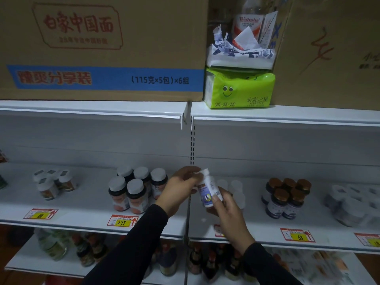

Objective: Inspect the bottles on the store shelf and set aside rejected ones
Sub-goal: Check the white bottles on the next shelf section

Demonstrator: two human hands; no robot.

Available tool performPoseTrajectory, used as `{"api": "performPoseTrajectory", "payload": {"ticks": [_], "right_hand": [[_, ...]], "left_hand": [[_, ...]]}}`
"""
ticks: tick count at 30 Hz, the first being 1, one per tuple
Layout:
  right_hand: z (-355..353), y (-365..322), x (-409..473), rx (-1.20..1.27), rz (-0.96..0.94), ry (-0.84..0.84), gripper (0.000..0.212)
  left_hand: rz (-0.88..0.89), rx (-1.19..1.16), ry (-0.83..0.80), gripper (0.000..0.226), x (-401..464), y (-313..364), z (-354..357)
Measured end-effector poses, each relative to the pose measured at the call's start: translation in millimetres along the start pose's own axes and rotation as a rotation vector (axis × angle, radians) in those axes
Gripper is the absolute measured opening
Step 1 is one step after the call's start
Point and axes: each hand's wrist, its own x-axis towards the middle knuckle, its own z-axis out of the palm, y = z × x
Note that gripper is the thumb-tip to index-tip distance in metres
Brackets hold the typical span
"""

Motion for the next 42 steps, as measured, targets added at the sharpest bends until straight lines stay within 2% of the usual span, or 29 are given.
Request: {"api": "performPoseTrajectory", "payload": {"ticks": [2, 6, 8, 14, 17, 21, 25, 29, 33, 37, 41, 42], "right_hand": [[-2, 1, 1, -0.007, -0.012, -0.017, 0.027], [-6, 1, 2, -0.044, -0.020, -0.058, 0.044], [-5, 0, 2, -0.071, -0.026, -0.058, 0.047], [-4, -4, 1, -0.125, -0.071, -0.027, 0.040], [-3, -8, 2, -0.163, -0.111, 0.029, 0.038], [-3, -13, 3, -0.248, -0.137, -0.009, 0.061], [1, -19, 1, -0.353, -0.190, -0.036, 0.070], [2, -17, 2, -0.385, -0.200, -0.025, 0.071], [2, -11, 3, -0.373, -0.177, -0.041, 0.072], [-1, -5, 6, -0.326, -0.157, -0.067, 0.067], [-2, -8, 10, -0.266, -0.135, -0.075, 0.062], [-3, -10, 11, -0.257, -0.135, -0.074, 0.063]], "left_hand": [[0.007, -0.013, 0.016, 0.022, 0, 0, 0], [-0.002, -0.059, 0.065, 0.025, -1, 0, 1], [0.008, -0.034, 0.062, 0.025, 0, -2, 1], [0.057, 0.110, -0.018, 0.023, 1, -6, -1], [0.036, 0.109, -0.053, 0.017, -2, -11, 1], [-0.110, 0.030, -0.021, 0.032, 1, -21, 3], [-0.321, -0.080, -0.043, 0.046, 2, -28, 1], [-0.387, -0.098, -0.035, 0.050, 4, -34, -2], [-0.344, -0.091, -0.052, 0.049, 7, -33, -5], [-0.167, -0.145, -0.035, 0.036, 8, -24, -8], [0.033, -0.017, -0.102, 0.061, 5, -10, -13], [0.091, 0.038, -0.141, 0.060, 4, -8, -14]]}}
